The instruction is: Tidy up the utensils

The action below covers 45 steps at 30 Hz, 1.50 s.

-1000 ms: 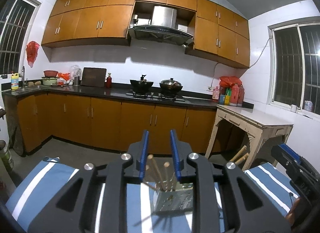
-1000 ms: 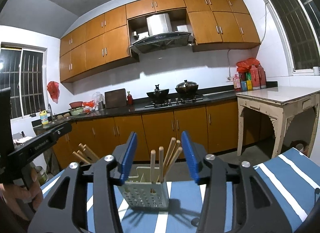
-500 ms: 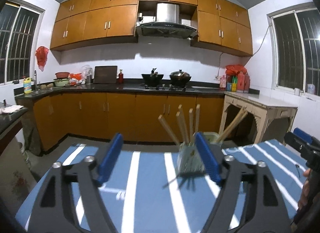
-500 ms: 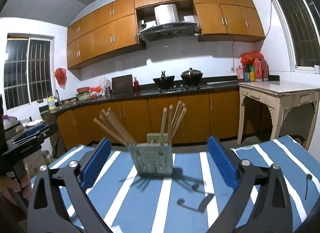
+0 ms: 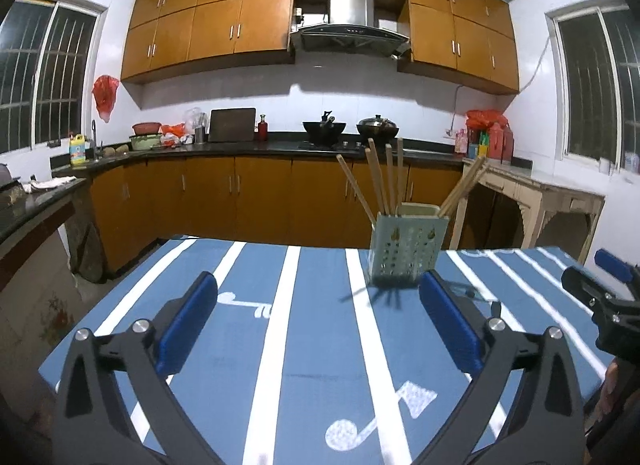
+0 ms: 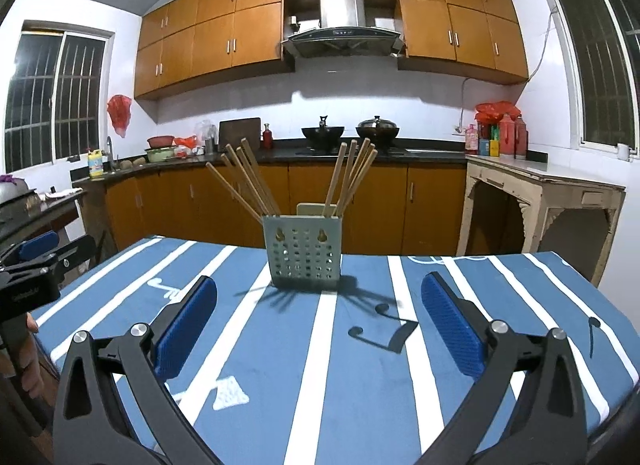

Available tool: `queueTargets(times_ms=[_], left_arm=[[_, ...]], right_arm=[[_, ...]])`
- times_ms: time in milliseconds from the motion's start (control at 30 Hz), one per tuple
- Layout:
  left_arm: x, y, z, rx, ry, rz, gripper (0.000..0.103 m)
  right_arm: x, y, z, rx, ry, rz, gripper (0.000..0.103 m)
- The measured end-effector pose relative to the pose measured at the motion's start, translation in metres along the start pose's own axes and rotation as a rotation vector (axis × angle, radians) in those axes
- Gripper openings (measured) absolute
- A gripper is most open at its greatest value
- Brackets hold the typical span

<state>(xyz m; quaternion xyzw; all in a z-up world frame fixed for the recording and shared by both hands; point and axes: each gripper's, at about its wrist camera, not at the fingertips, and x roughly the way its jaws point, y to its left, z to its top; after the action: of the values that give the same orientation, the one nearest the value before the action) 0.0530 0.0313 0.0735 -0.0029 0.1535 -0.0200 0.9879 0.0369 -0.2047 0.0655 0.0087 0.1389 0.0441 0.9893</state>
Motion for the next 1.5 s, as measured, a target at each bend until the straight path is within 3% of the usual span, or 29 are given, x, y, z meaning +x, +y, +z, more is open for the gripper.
queueTargets(times_ms=[233, 633, 1500], left_arm=[[-0.011, -0.014, -0.038, 0.061, 0.013, 0.008, 0.099], [-0.022, -0.013, -0.073, 0.038, 0.042, 0.032, 0.099], [-0.024, -0.020, -0.083, 0.049, 0.066, 0.019, 0.099]], right_arm=[[-0.006, -0.002, -0.030, 0.031, 0.051, -0.016, 0.101], [-0.017, -0.002, -0.063, 0.045, 0.064, -0.054, 0.101], [-0.027, 0.001, -0.071, 0.049, 0.043, -0.087, 0.101]])
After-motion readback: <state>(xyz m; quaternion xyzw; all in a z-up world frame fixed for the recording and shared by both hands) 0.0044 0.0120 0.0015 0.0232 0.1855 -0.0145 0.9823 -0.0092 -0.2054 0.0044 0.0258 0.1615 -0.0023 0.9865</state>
